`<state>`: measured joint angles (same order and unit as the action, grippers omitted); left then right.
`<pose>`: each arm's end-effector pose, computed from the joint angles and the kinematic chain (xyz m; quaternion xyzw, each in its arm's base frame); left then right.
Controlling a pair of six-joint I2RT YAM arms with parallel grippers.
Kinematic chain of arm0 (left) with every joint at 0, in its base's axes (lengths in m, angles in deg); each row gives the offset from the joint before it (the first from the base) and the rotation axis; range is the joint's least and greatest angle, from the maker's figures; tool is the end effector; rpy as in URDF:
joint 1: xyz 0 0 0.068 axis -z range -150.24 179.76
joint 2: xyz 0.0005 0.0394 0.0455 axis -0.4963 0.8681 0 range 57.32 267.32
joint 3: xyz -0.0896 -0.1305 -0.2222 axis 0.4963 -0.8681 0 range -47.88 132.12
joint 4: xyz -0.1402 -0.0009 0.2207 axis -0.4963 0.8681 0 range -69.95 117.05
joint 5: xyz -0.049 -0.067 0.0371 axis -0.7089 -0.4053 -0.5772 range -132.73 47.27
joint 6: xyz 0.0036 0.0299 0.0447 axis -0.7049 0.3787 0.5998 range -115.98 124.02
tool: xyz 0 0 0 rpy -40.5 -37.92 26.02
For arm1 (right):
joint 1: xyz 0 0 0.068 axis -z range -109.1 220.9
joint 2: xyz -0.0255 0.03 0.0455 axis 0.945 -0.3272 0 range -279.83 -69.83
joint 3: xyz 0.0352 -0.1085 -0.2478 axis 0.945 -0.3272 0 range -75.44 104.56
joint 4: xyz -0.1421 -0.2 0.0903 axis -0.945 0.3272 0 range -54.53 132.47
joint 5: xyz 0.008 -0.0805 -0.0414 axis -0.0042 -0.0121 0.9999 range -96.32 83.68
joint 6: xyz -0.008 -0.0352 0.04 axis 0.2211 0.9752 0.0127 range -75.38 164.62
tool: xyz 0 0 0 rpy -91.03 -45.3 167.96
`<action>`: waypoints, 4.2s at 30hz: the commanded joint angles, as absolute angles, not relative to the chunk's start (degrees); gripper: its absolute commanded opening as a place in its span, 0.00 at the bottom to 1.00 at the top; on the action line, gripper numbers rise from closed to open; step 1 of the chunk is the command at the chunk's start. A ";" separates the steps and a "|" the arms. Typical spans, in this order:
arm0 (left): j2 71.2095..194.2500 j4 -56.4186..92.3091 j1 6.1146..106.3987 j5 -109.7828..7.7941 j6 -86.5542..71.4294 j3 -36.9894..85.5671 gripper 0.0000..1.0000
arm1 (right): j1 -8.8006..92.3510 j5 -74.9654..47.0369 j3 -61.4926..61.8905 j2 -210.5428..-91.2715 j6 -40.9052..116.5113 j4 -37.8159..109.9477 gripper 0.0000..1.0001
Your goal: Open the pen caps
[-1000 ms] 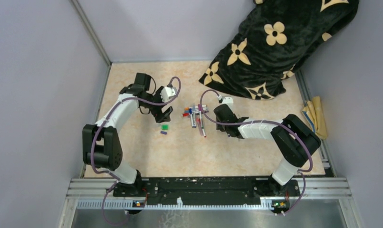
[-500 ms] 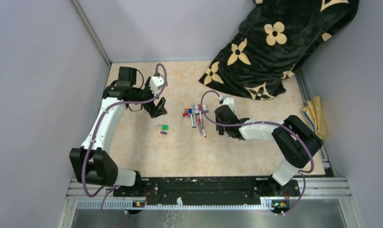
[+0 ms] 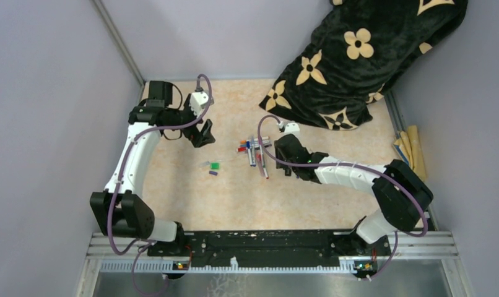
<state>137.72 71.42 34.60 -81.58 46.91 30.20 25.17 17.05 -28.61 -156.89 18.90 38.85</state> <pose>0.2806 -0.0461 0.3418 0.4574 0.7775 -0.2029 0.3808 0.2260 0.2117 0.1911 -0.0779 0.9003 0.0740 0.4218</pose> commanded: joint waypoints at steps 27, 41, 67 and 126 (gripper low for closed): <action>136.13 72.54 30.81 -82.93 46.65 25.77 0.99 | 27.61 2.47 -4.15 -181.48 20.53 40.13 0.29; 136.47 73.90 30.88 -84.01 48.36 24.26 0.97 | 28.89 0.40 -0.49 -182.35 22.34 41.50 0.25; 136.64 78.84 30.88 -91.22 59.53 23.57 0.97 | 30.23 -8.89 0.04 -172.60 25.25 44.32 0.00; 117.08 62.75 53.93 -67.70 95.77 4.19 0.00 | 25.59 -56.96 -2.22 -169.59 15.21 41.36 0.00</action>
